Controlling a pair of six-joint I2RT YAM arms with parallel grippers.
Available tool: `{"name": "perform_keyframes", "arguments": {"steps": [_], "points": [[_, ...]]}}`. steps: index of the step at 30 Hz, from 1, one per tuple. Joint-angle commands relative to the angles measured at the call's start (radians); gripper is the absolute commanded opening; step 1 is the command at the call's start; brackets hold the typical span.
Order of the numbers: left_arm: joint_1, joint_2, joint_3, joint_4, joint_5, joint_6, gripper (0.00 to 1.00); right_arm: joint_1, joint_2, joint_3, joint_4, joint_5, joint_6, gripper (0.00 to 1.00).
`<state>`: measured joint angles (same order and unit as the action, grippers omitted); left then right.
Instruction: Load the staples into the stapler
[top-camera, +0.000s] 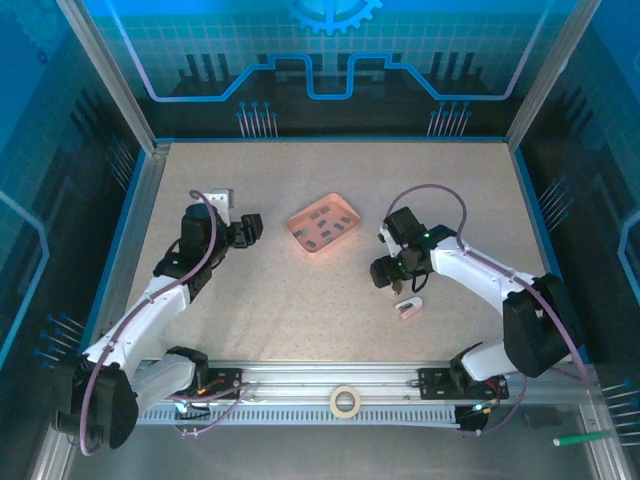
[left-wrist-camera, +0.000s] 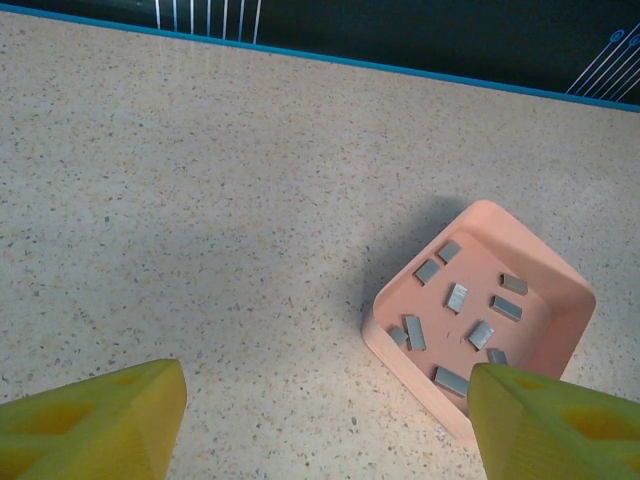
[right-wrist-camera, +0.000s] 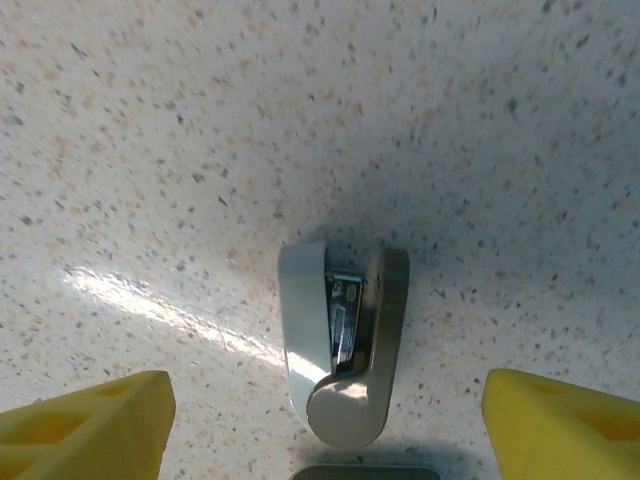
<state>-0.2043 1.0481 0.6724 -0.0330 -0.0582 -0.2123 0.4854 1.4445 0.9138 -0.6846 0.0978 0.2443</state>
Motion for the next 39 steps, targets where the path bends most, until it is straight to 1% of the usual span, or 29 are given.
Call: {"name": "perform_keyframes", "arguments": {"steps": [1,8,14,16,21,27,34,37,38,39], "points": [[-0.004,0.002,0.004,-0.021,0.019,-0.021,0.76,0.010,0.035,0.033,-0.052,-0.007,0.022,0.78],[-0.004,0.009,0.000,-0.017,0.016,-0.018,0.76,0.010,0.109,0.057,-0.054,-0.003,0.028,0.70],[-0.004,0.023,0.000,-0.007,0.015,-0.019,0.76,0.007,0.168,0.075,-0.066,0.020,0.036,0.69],[-0.004,0.026,0.000,-0.005,0.016,-0.019,0.76,0.007,0.191,0.082,-0.069,0.020,0.038,0.67],[-0.004,0.029,-0.002,-0.002,0.014,-0.020,0.76,0.007,0.226,0.092,-0.072,0.020,0.039,0.61],[-0.004,0.032,-0.002,0.003,0.010,-0.024,0.75,0.008,0.250,0.091,-0.075,0.022,0.038,0.58],[-0.004,0.043,0.002,0.008,0.032,-0.038,0.74,0.013,0.249,0.086,-0.074,0.038,0.029,0.46],[-0.004,0.045,0.011,0.007,0.075,-0.040,0.73,0.025,0.213,0.078,-0.054,0.062,0.017,0.42],[-0.004,0.046,0.016,0.000,0.091,-0.043,0.72,0.027,0.200,0.079,-0.054,0.069,0.014,0.39],[-0.004,0.045,0.025,-0.011,0.105,-0.049,0.72,0.030,0.181,0.080,-0.049,0.086,0.013,0.38]]}}
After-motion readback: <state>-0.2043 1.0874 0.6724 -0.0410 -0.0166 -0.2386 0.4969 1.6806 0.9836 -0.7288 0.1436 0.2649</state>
